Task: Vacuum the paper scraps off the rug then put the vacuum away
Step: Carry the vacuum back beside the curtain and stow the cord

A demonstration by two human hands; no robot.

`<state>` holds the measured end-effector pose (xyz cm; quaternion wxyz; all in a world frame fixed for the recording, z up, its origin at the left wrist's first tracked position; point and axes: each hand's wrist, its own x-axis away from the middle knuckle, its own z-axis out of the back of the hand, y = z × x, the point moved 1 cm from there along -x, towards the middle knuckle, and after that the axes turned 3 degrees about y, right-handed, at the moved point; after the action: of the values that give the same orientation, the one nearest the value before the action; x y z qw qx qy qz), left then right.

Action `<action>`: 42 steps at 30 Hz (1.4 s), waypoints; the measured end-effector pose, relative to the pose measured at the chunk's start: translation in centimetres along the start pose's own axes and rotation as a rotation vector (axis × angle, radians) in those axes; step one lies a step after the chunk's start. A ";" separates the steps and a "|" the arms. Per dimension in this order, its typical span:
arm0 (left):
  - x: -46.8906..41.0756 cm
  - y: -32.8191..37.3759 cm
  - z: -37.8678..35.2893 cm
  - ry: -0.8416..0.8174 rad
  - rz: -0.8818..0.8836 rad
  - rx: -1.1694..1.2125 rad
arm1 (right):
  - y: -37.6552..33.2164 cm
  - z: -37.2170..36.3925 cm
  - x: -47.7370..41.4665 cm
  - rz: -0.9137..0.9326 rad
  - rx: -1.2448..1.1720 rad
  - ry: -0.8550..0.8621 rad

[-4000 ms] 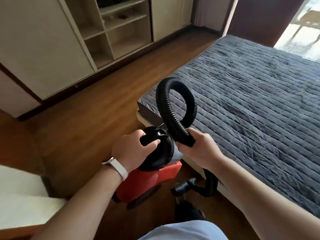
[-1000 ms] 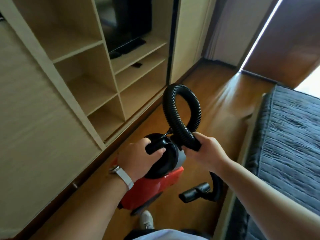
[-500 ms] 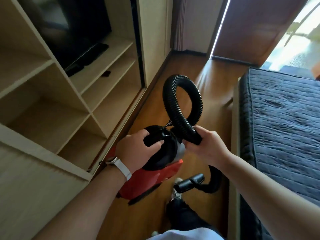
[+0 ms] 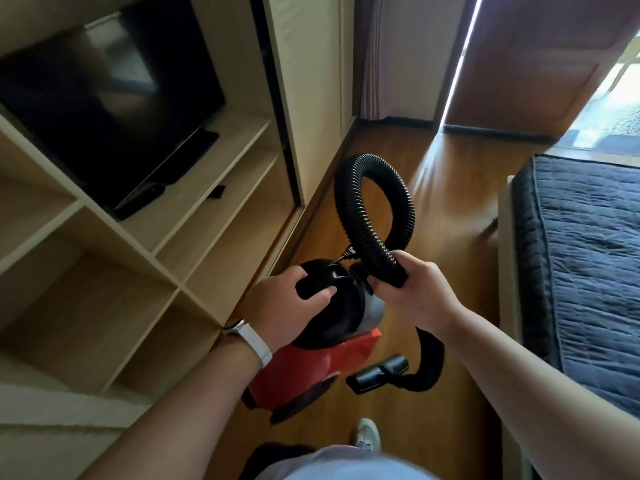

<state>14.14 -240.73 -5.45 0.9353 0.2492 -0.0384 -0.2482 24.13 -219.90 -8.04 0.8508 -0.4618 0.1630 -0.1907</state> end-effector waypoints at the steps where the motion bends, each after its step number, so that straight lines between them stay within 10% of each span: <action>1: -1.2 0.3 0.2 0.008 -0.007 0.003 | 0.0 0.2 -1.2 0.002 0.001 0.001; 42: -61.7 5.1 -9.2 -0.262 -0.415 0.116 | 9.7 2.4 -51.0 -0.254 -0.077 0.439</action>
<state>-35.69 -202.92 -7.77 0.8356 0.2708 -0.1216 -0.4623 -17.63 -189.06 -9.90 0.7461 -0.4581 0.2914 -0.3854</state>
